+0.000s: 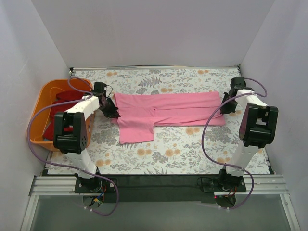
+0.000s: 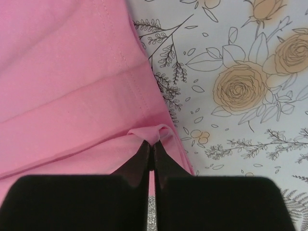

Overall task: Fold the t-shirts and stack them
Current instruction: Fold the tshirt

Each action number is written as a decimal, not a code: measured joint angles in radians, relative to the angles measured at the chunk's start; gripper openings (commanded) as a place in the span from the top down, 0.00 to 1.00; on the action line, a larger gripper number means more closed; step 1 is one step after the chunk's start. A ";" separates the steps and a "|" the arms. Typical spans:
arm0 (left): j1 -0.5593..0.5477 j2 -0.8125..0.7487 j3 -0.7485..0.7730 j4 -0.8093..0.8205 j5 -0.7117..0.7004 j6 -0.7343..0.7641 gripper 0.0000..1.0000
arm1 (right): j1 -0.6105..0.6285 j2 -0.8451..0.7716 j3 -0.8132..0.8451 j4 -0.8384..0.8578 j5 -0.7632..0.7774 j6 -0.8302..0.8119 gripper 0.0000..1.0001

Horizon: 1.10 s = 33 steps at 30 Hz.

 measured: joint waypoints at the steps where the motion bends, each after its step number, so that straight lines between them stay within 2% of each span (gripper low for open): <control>1: 0.001 0.008 0.000 0.005 0.002 -0.003 1.00 | 0.000 0.014 0.002 0.002 -0.002 0.000 0.94; 22: 0.006 -0.030 0.010 0.005 -0.005 -0.039 1.00 | 0.000 0.008 0.064 0.026 -0.012 0.003 0.99; 33: 0.006 -0.029 0.010 0.056 -0.017 -0.056 1.00 | 0.000 0.032 0.066 0.069 -0.020 0.014 0.90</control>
